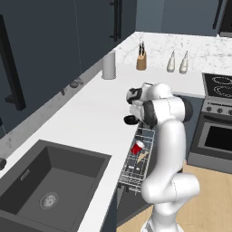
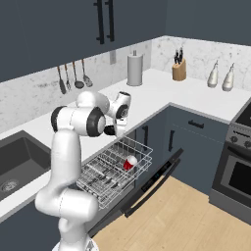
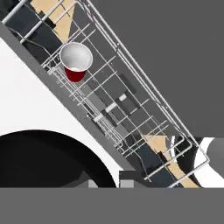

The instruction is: Pick up the cup and bowl from the counter, place them in the dishwasher, and close the dishwasher door.

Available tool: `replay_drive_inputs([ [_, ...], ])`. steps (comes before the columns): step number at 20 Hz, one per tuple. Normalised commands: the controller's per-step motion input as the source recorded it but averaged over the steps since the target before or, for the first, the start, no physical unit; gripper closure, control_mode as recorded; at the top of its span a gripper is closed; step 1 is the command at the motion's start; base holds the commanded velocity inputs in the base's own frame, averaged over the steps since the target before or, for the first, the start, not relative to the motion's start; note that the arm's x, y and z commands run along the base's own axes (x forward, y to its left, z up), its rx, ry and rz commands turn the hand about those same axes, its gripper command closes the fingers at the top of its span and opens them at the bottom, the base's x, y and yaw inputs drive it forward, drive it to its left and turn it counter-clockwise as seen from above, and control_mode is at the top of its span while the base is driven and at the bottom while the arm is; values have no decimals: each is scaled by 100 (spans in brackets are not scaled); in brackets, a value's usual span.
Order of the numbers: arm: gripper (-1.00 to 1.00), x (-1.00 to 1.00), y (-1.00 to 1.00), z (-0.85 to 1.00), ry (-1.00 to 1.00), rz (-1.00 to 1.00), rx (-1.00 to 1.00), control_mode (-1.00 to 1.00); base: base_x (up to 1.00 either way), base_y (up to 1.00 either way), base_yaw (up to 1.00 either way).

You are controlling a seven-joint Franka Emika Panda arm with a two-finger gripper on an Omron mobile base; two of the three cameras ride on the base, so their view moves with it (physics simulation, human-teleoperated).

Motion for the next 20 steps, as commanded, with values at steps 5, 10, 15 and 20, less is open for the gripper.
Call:
replay_drive_inputs([
  [5, 100, -100, -97, -5, -5, -16, 6, -100, 0, 0, 0],
  [10, 100, -86, -65, -32, 1, -15, 12, -100, 0, 0, 0],
  [15, 100, -33, -9, -64, 1, -11, 11, -100, 0, 0, 0],
  [20, 100, -5, 24, -55, 2, -10, 16, -100, 0, 0, 0],
])
